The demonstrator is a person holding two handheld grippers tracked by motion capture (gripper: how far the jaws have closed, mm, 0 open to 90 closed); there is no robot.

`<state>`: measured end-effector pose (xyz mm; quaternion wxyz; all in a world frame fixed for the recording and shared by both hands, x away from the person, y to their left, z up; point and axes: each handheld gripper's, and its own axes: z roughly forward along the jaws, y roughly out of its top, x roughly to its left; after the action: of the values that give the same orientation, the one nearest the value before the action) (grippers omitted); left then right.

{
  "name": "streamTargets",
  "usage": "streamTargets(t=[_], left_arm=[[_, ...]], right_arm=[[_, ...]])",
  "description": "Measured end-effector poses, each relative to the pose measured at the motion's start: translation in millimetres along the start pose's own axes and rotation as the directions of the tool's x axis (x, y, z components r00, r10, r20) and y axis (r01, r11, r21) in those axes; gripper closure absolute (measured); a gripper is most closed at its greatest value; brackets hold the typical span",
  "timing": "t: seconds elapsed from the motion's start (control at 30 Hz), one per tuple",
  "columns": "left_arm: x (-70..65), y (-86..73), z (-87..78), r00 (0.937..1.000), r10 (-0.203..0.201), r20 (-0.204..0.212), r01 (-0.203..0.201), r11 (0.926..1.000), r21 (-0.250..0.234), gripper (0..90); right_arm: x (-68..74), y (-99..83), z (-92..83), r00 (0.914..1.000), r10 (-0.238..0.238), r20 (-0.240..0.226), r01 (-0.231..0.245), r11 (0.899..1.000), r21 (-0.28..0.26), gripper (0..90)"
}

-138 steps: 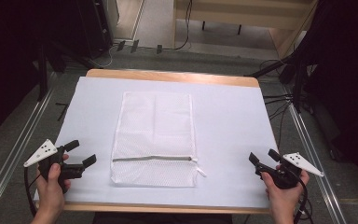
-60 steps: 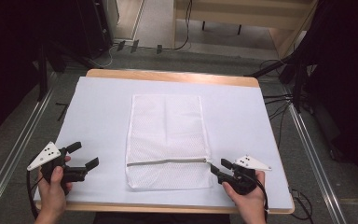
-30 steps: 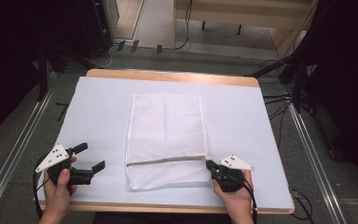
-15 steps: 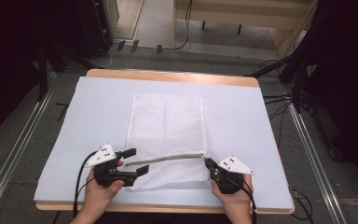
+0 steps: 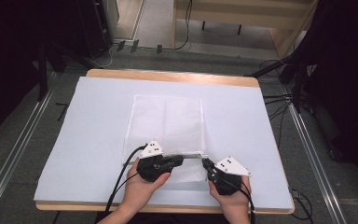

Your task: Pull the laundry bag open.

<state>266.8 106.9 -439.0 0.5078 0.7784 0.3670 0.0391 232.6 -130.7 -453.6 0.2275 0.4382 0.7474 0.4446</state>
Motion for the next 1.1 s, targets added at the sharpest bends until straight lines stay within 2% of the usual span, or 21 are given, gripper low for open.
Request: streamTargets(t=[0.3,0.4,0.67,0.77,0.87,0.93,1.1], left_arm=[[-0.9,1.8,15.1,0.9997,-0.02,-0.014,0.02,0.9997,0.017,90.0],[1.1,0.9,20.7,0.999,-0.037,-0.025,0.038,0.9989,0.026,90.0],[4.9,-1.9,38.2,0.9973,-0.069,-0.024,0.071,0.9924,0.1,90.0],[5.5,-1.9,40.8,0.9972,-0.07,-0.028,0.073,0.9896,0.124,89.1],[8.1,-0.8,37.3,0.9967,-0.074,-0.034,0.078,0.9892,0.124,86.1],[9.3,0.9,31.5,0.9963,-0.086,-0.012,0.086,0.9904,0.108,84.8],[5.2,6.9,15.1,0.9959,-0.085,0.033,0.082,0.9946,0.064,79.7]], right_arm=[[5.2,2.2,-1.1,0.9997,-0.025,0.0,0.025,1.0,-0.007,88.0],[6.9,2.5,-1.0,0.9997,-0.026,-0.001,0.026,1.0,-0.008,88.0],[14.8,1.0,4.0,0.9984,-0.052,-0.022,0.052,0.999,0.003,88.1],[18.6,-0.2,6.5,0.997,-0.071,-0.03,0.071,0.997,0.009,88.1],[21.3,-1.4,8.5,0.9958,-0.087,-0.03,0.087,0.996,0.015,88.2],[21.8,-1.9,9.5,0.9955,-0.093,-0.016,0.093,0.995,0.028,88.2],[21.6,-2.6,10.2,0.9954,-0.095,-0.007,0.095,0.995,0.034,88.2]])
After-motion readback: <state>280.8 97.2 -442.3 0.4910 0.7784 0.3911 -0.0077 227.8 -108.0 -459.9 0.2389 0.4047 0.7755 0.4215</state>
